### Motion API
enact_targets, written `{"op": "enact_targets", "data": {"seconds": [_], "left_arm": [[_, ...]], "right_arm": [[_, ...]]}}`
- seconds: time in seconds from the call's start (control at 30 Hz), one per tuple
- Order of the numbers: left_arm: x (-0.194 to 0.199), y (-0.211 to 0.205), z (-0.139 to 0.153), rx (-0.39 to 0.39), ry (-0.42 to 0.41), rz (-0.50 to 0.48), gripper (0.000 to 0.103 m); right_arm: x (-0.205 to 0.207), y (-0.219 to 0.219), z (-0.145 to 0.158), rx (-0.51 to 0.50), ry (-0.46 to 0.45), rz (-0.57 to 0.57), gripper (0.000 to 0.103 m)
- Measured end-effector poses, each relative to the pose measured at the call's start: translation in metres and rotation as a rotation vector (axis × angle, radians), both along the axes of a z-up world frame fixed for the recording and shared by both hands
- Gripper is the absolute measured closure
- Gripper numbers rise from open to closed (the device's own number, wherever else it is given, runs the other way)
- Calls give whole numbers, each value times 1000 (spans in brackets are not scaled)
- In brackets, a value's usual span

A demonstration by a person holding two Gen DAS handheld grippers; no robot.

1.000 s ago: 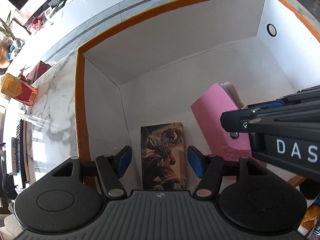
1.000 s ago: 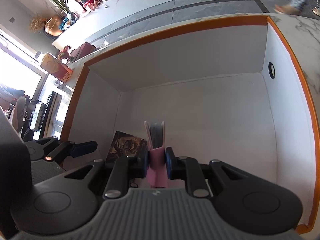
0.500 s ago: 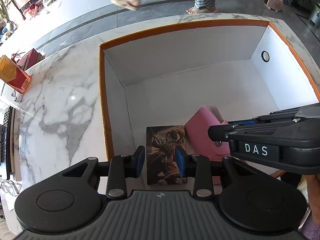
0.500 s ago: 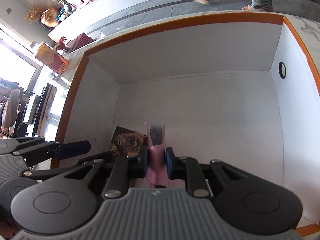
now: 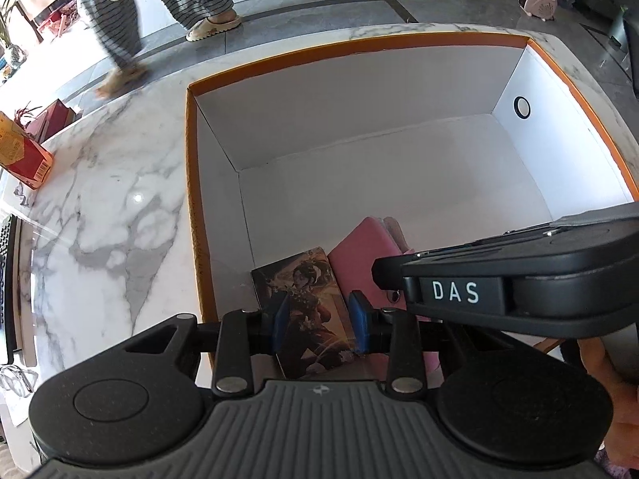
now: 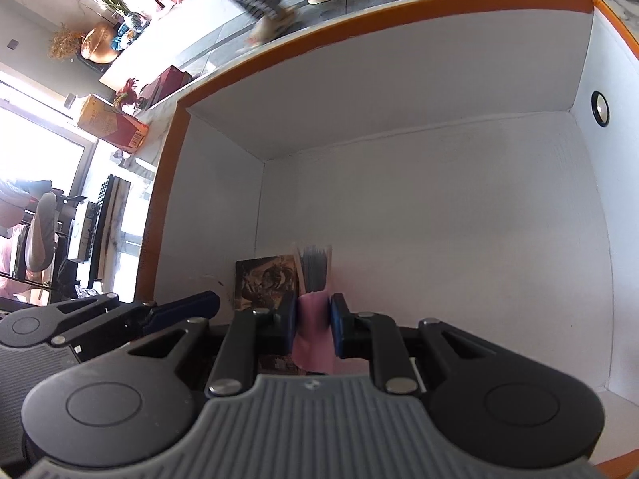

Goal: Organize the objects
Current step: 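Lower both items into the orange box and open both tools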

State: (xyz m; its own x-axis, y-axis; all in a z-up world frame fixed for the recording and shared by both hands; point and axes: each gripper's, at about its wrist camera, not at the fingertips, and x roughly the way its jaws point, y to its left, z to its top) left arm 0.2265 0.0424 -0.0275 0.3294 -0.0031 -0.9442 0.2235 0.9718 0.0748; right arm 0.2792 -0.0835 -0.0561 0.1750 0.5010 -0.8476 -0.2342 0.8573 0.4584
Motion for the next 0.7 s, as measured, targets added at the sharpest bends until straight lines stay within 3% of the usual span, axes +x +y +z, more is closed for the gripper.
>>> {"op": "enact_targets", "data": {"seconds": [0.37, 0.43, 0.57, 0.67, 0.7], "left_arm": [[-3, -5, -5, 27, -17, -37, 63], [-3, -4, -4, 23, -23, -38, 63], [-4, -1, -3, 14, -27, -45, 63], [-5, -3, -3, 26, -30, -62, 63], [-6, -3, -3, 27, -32, -64, 63]], "right_arm": [[-1, 9, -13, -234, -65, 44, 71], [0, 7, -14, -238, -61, 49, 71], [1, 10, -11, -283, -63, 63, 59], [0, 9, -11, -283, -54, 74, 60], [0, 9, -13, -275, -34, 75, 67]]}}
